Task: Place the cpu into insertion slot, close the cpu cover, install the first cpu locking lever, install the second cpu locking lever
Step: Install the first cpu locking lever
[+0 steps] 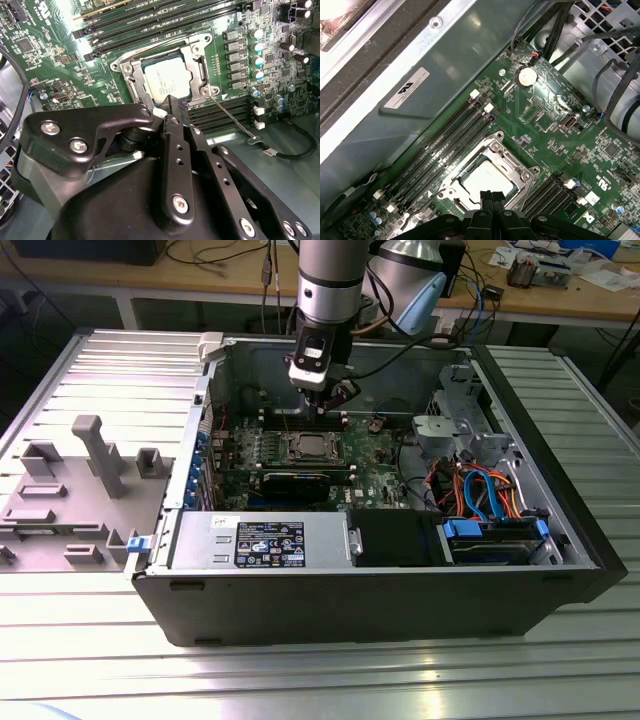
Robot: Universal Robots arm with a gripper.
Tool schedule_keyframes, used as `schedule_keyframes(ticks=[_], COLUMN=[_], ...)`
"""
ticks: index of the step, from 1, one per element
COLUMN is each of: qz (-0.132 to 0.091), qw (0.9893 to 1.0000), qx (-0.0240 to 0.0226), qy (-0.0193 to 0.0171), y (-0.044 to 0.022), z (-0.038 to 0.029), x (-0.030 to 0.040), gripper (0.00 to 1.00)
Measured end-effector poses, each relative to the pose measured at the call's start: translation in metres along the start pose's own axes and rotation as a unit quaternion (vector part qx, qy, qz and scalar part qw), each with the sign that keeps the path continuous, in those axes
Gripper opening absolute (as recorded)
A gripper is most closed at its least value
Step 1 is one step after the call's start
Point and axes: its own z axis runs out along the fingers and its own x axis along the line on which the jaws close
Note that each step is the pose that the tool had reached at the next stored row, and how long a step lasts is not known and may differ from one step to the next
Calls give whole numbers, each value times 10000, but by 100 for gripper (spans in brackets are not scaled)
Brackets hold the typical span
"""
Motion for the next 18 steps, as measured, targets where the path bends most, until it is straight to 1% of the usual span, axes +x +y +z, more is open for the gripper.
schedule_keyframes(ticks=[5,15,17,18], qz=[-114,-263,-386,-475], qw=[9999,9997,9993,9989], qx=[0,-2,-3,-2], qy=[2,-2,-6,-7], y=[-9,-23,-23,-24], z=[0,0,0,0], x=[-8,-23,-24,-24], gripper=[11,11,11,11])
